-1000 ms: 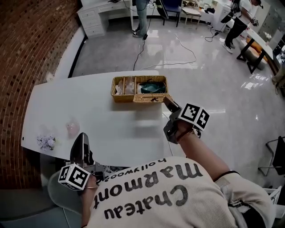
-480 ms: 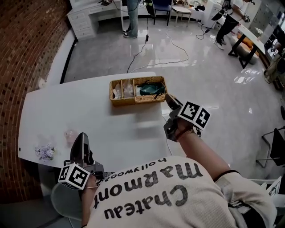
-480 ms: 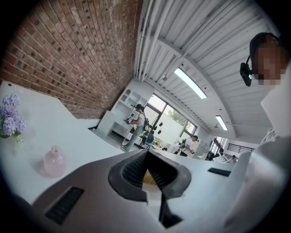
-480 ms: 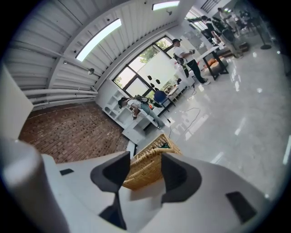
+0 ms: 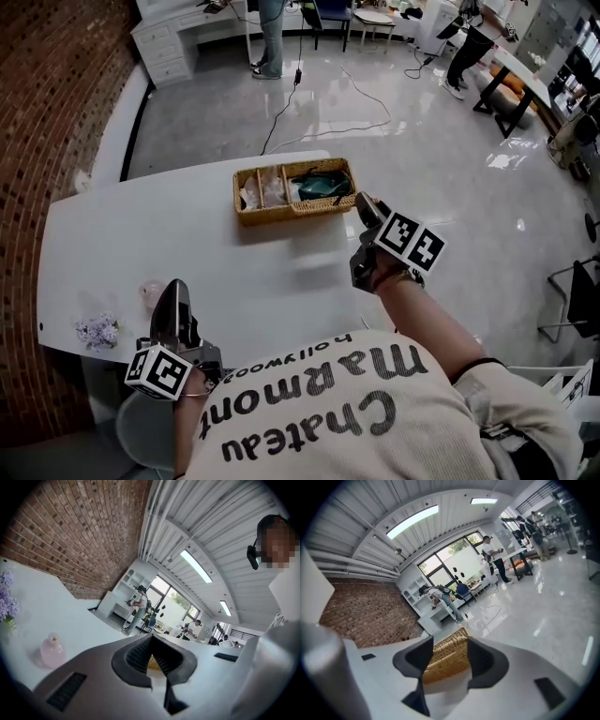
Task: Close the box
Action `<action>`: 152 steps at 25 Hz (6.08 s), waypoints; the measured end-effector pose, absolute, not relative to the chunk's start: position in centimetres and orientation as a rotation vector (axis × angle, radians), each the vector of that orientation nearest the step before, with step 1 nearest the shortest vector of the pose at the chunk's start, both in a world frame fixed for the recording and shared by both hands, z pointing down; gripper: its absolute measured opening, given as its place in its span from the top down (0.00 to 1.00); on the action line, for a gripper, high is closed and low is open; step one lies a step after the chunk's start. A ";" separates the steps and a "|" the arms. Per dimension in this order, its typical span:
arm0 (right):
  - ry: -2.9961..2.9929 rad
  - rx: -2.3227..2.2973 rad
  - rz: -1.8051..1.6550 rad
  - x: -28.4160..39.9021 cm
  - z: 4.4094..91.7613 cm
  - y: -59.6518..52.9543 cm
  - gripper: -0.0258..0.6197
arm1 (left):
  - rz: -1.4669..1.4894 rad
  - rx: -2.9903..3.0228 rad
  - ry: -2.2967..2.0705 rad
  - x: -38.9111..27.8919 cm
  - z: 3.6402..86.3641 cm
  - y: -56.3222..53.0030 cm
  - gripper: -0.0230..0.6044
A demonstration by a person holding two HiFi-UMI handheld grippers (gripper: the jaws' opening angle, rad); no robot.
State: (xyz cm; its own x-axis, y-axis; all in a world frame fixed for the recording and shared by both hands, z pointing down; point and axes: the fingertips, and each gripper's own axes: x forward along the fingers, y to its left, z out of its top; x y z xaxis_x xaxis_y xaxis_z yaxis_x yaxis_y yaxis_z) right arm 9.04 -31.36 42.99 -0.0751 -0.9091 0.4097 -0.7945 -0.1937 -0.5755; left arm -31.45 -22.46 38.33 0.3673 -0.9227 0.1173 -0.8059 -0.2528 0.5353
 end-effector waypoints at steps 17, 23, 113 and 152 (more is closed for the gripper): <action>2.122 -2.110 -0.887 9.7 41.2 -33.9 0.57 | -0.321 2.067 -1.511 -32.4 39.3 -21.4 0.96; 2.221 -2.007 -0.884 10.3 41.5 -34.6 0.56 | -0.340 2.032 -1.589 -31.4 39.2 -20.1 0.96; 2.332 -1.228 -1.499 10.7 50.6 -51.5 0.62 | -0.117 1.755 -1.839 -29.5 42.6 -18.5 0.96; 2.092 -1.570 -1.289 9.0 48.6 -35.4 0.69 | -0.115 1.997 -1.537 -32.0 44.5 -16.3 0.96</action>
State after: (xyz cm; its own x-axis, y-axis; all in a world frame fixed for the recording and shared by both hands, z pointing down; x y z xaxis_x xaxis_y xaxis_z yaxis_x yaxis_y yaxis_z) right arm 8.96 -35.42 48.56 -0.4024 -0.8615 0.3097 -0.6638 0.0417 -0.7467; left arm -32.00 -16.26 44.52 0.3222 -0.9017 0.2882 -0.8488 -0.1404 0.5097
